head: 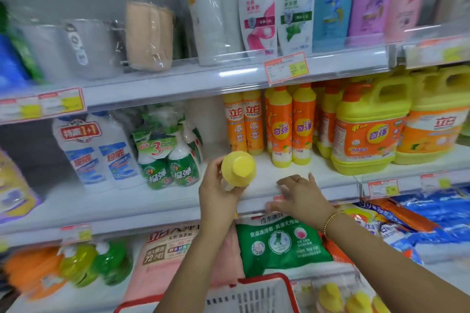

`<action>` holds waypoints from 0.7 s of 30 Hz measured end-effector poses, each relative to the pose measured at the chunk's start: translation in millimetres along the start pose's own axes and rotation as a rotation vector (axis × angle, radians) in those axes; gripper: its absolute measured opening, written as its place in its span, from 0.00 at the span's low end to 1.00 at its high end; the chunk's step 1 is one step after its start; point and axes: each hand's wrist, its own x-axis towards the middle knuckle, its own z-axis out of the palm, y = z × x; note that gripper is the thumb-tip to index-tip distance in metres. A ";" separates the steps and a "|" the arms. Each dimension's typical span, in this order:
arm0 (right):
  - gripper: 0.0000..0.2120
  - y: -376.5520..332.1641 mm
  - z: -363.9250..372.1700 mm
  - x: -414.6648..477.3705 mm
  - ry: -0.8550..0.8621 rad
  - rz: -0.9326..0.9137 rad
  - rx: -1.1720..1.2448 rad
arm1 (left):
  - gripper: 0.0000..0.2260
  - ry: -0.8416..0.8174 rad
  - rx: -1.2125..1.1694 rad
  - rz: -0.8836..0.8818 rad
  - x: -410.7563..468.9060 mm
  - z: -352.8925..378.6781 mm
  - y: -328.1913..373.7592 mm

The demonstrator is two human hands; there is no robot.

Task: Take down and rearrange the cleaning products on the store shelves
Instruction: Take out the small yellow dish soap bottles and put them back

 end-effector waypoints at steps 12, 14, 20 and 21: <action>0.37 -58.0 -28.2 -96.3 0.436 -0.322 0.329 | 0.12 -0.039 -0.511 -0.276 -46.6 -30.9 80.3; 0.35 -58.5 -32.7 -105.5 0.542 -0.331 0.340 | 0.15 -0.085 -0.545 -0.275 -48.9 -34.7 89.1; 0.26 -67.9 -58.2 -121.5 0.304 -0.297 0.968 | 0.21 -0.175 -0.820 -0.262 -40.9 -46.3 95.1; 0.25 -68.5 -61.5 -121.4 0.196 -0.289 1.145 | 0.25 -0.190 -0.893 -0.260 -40.2 -47.0 94.1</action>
